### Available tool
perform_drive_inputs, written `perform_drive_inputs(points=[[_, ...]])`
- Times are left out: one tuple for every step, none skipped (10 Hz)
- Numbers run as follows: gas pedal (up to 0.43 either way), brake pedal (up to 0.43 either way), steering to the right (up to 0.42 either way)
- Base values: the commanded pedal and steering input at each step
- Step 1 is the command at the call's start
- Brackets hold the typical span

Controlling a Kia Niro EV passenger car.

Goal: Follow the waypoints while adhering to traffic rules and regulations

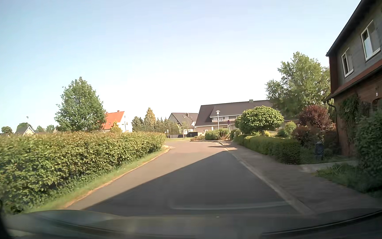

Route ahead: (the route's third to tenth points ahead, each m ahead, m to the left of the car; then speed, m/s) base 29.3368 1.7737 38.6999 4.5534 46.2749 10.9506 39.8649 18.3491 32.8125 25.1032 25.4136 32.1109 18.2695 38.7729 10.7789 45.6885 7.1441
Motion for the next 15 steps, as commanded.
perform_drive_inputs(points=[[0.13,0.006,0.01],[0.13,0.006,0.011],[0.13,0.006,0.01],[0.13,0.006,0.009],[0.13,0.006,0.009],[0.13,0.006,0.009],[0.13,0.006,0.009],[0.13,0.006,0.009],[0.13,0.006,0.009],[0.13,0.006,0.009],[0.13,0.006,0.007],[0.13,0.006,0.005],[0.13,0.006,0.004],[0.13,0.006,0.002],[0.13,0.006,0.0]])
